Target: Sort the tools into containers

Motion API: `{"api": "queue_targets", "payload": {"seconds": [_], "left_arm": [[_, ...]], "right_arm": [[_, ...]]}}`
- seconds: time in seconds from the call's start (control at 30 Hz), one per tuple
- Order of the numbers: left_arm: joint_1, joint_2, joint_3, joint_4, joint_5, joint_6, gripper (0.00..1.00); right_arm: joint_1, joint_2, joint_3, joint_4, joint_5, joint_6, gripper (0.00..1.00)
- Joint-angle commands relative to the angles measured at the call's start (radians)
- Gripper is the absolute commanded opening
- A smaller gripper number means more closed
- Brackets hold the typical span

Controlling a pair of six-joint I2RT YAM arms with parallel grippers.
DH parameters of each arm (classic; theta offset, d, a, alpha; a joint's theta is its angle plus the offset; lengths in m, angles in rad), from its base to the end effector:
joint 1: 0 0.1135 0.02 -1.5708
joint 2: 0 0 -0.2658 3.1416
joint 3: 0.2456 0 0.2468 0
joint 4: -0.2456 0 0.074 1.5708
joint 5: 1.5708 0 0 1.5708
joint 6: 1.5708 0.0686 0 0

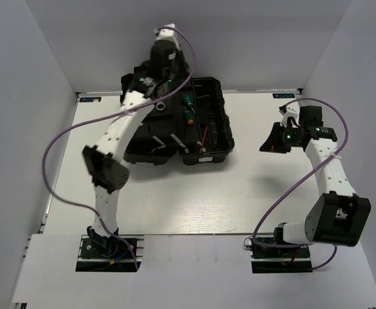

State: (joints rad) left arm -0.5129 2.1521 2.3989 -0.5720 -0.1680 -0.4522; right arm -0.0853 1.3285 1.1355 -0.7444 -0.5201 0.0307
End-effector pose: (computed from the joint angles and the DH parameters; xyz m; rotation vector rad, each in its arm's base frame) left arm 0.4567 -0.2440 0.4071 -0.0577 1.9213 -0.4963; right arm 0.2836 0.0100 0.2769 -0.0706 2.4368 0.6242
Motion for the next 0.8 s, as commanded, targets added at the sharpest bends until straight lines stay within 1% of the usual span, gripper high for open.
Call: {"api": "queue_targets", "payload": {"seconds": [0.0, 0.07, 0.1, 0.13, 0.17, 0.2, 0.23, 0.27, 0.3, 0.33, 0.37, 0.4, 0.43, 0.47, 0.53, 0.57, 0.6, 0.63, 0.7, 0.77], "left_arm": [[0.066, -0.294, -0.091, -0.03, -0.065, 0.027, 0.0], [0.123, -0.398, -0.223, -0.046, -0.116, -0.009, 0.0], [0.16, -0.452, -0.371, -0.058, -0.116, -0.032, 0.0], [0.244, -0.545, -0.438, -0.058, -0.116, -0.054, 0.06], [0.285, -0.581, -0.495, -0.072, -0.105, -0.075, 0.15], [0.327, -0.609, -0.565, -0.083, -0.062, -0.112, 0.37], [0.405, -0.626, -0.589, -0.112, -0.036, -0.126, 0.43], [0.442, -0.635, -0.604, -0.13, -0.004, -0.147, 0.45], [0.476, -0.635, -0.616, -0.149, 0.057, -0.157, 0.48], [0.508, -0.62, -0.616, -0.164, 0.093, -0.157, 0.52], [0.564, -0.604, -0.626, -0.189, 0.131, -0.157, 0.53], [0.589, -0.566, -0.626, -0.201, 0.19, -0.157, 0.53], [0.631, -0.552, -0.644, -0.18, 0.231, -0.143, 0.55], [0.648, -0.54, -0.68, -0.163, 0.316, -0.132, 0.55], [0.672, -0.508, -0.719, -0.12, 0.384, -0.096, 0.6], [0.686, -0.494, -0.743, -0.086, 0.453, -0.083, 0.61], [0.686, -0.48, -0.744, -0.071, 0.476, -0.056, 0.61], [0.686, -0.448, -0.744, -0.06, 0.493, -0.039, 0.67], [0.686, -0.414, -0.744, -0.06, 0.533, -0.019, 0.71], [0.686, -0.364, -0.71, -0.069, 0.542, 0.013, 0.74]], "right_arm": [[0.013, 0.055, 0.07, 0.069, -0.041, -0.02, 0.0], [0.035, 0.111, 0.113, 0.096, -0.044, -0.029, 0.0], [0.05, 0.127, 0.139, 0.108, -0.034, -0.026, 0.0], [0.067, 0.142, 0.161, 0.117, -0.035, -0.026, 0.08], [0.073, 0.171, 0.176, 0.117, -0.032, -0.064, 0.28], [0.082, 0.202, 0.203, 0.125, -0.023, -0.066, 0.37], [0.114, 0.23, 0.23, 0.122, -0.023, -0.069, 0.42], [0.12, 0.242, 0.259, 0.123, -0.02, -0.078, 0.49], [0.13, 0.268, 0.27, 0.12, -0.009, -0.078, 0.51], [0.136, 0.293, 0.282, 0.123, -0.005, -0.081, 0.51], [0.148, 0.305, 0.321, 0.122, -0.001, -0.083, 0.51], [0.153, 0.34, 0.335, 0.114, 0.018, -0.087, 0.51], [0.165, 0.356, 0.351, 0.109, 0.02, -0.089, 0.51], [0.167, 0.368, 0.4, 0.1, 0.029, -0.092, 0.48], [0.174, 0.42, 0.446, 0.074, 0.041, -0.101, 0.44], [0.177, 0.431, 0.483, 0.065, 0.048, -0.106, 0.42], [0.185, 0.461, 0.519, 0.056, 0.054, -0.113, 0.41], [0.183, 0.491, 0.538, 0.033, 0.055, -0.117, 0.41], [0.191, 0.527, 0.605, 0.022, 0.06, -0.126, 0.41], [0.193, 0.578, 0.632, 0.004, 0.069, -0.127, 0.41]]}}
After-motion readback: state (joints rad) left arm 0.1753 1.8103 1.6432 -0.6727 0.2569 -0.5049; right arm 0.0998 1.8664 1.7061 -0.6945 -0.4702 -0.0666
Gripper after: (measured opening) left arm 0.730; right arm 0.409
